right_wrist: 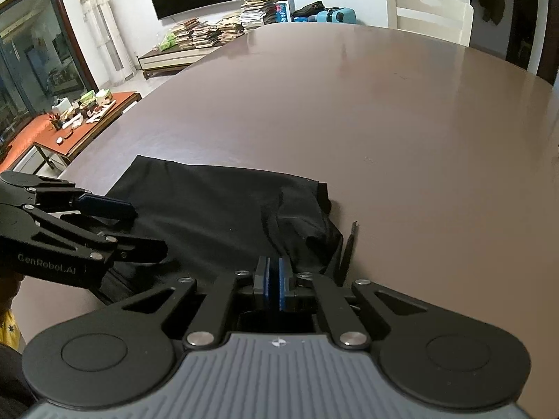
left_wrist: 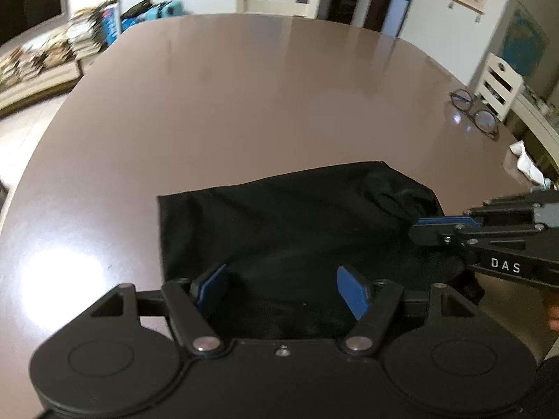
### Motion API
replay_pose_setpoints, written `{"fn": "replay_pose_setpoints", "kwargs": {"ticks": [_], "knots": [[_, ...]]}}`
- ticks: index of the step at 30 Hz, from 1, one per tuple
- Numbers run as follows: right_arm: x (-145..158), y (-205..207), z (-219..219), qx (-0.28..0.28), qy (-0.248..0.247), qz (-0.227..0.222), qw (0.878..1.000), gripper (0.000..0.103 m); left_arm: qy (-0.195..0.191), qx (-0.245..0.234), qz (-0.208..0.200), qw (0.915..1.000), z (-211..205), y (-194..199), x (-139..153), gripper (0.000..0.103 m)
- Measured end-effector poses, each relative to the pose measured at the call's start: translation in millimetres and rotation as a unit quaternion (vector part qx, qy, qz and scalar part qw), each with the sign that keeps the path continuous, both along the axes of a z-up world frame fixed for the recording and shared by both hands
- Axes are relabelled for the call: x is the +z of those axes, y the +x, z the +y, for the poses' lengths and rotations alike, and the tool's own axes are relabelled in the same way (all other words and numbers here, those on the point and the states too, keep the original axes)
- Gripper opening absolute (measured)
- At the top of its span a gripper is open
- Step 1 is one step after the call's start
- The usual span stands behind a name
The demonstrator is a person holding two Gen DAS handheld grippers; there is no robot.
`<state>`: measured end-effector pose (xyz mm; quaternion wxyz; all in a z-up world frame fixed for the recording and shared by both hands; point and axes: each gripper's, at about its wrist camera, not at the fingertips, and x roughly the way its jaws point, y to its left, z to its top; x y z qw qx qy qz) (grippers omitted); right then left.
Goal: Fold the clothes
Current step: 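Smooth the folded garment flat with the left gripper while the right gripper holds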
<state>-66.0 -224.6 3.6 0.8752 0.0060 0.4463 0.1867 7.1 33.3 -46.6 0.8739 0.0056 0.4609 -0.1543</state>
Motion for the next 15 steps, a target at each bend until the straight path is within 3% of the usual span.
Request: {"fn": "replay_pose_setpoints", "kwargs": {"ticks": [3,7,15], "knots": [[10.9,-7.0,-0.3,0.007,0.005,-0.021,1.0,0.005,-0.013,-0.006,-0.023,0.9996,-2.9,-5.7,14.9,0.067],[12.1,-12.4,15.1,0.054,-0.01,-0.007,0.998,0.005,0.008,-0.02,0.001,0.9998,-12.1,-5.1,4.7,0.065],[4.1,-15.3,9.3,0.043,-0.005,0.007,0.999,0.006,-0.007,-0.004,0.022,0.9997,9.6,-6.6,-6.3,0.065]]}}
